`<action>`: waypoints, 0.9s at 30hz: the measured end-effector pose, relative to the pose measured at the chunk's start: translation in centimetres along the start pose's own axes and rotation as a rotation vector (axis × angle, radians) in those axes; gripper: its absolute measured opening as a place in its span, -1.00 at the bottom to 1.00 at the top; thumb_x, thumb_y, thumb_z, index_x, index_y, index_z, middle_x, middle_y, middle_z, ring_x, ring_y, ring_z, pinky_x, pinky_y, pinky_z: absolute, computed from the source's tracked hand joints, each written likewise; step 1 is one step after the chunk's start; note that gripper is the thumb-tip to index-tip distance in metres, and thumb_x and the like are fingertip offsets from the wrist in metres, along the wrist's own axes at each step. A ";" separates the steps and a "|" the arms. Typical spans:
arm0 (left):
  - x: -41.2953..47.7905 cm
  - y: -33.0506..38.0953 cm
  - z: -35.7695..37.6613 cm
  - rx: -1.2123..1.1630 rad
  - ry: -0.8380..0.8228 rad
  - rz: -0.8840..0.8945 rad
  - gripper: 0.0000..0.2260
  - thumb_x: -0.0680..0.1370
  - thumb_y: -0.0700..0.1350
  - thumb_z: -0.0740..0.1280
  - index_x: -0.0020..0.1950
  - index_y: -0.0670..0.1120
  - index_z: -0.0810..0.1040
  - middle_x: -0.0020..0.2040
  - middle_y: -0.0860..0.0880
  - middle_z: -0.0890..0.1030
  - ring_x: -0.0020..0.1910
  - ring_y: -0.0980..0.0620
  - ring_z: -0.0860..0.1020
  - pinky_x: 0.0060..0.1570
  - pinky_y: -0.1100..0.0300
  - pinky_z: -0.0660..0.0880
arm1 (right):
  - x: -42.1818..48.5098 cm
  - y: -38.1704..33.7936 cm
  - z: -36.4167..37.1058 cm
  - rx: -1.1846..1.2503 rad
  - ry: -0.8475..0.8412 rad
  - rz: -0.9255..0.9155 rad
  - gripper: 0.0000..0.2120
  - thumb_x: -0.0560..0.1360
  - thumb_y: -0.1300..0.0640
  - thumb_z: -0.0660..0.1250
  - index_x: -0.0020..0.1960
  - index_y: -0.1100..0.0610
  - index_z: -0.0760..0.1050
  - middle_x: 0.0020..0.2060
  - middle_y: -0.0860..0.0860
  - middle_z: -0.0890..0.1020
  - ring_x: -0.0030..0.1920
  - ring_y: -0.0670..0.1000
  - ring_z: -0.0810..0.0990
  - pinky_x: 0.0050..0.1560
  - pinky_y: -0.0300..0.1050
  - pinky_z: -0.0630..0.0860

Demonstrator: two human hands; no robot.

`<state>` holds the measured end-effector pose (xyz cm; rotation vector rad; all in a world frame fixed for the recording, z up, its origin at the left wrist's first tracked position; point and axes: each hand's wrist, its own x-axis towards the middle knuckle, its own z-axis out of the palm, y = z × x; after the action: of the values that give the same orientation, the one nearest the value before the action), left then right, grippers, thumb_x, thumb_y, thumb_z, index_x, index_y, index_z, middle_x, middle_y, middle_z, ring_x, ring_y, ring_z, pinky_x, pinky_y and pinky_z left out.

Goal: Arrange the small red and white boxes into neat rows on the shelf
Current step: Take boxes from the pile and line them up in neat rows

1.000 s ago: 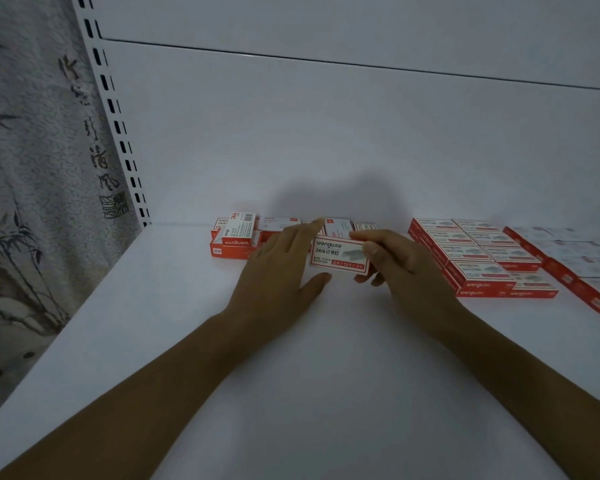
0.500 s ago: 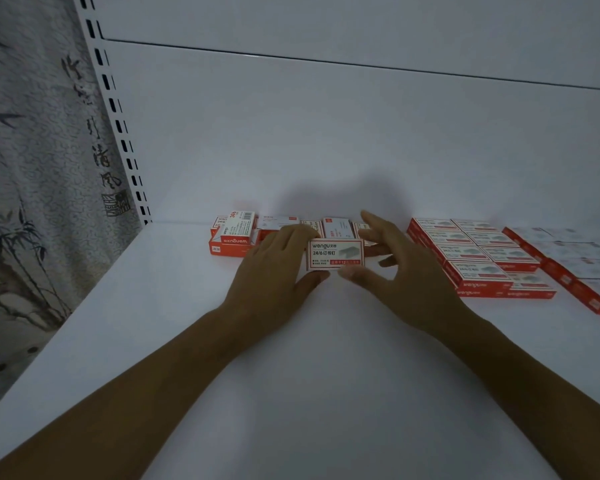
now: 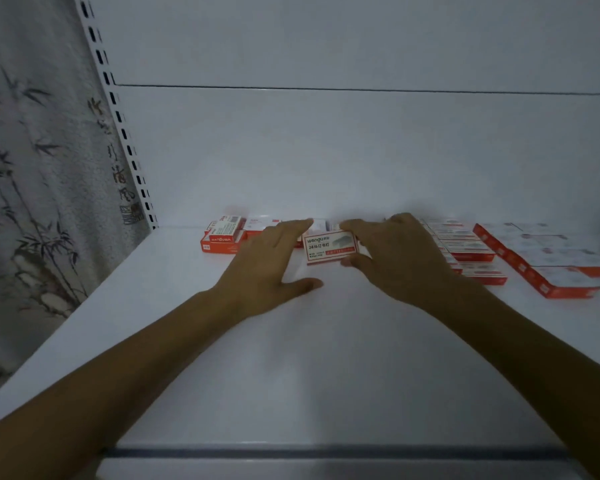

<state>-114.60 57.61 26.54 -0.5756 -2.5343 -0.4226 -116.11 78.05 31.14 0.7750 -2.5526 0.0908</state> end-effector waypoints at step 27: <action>7.5 16.7 10.8 -0.026 0.022 -0.243 -0.27 0.44 0.15 0.37 0.49 -0.05 0.13 0.43 -0.04 0.32 0.38 -0.04 0.29 0.33 -0.02 0.29 | -9.4 18.8 0.2 0.013 -0.065 0.132 -0.51 0.54 -0.06 0.19 0.42 0.04 0.23 0.33 0.04 0.43 0.30 0.09 0.41 0.37 0.06 0.16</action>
<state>-116.96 78.62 24.72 -0.2703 -2.5901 -0.5456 -119.45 98.56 28.06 0.6226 -2.6663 0.1267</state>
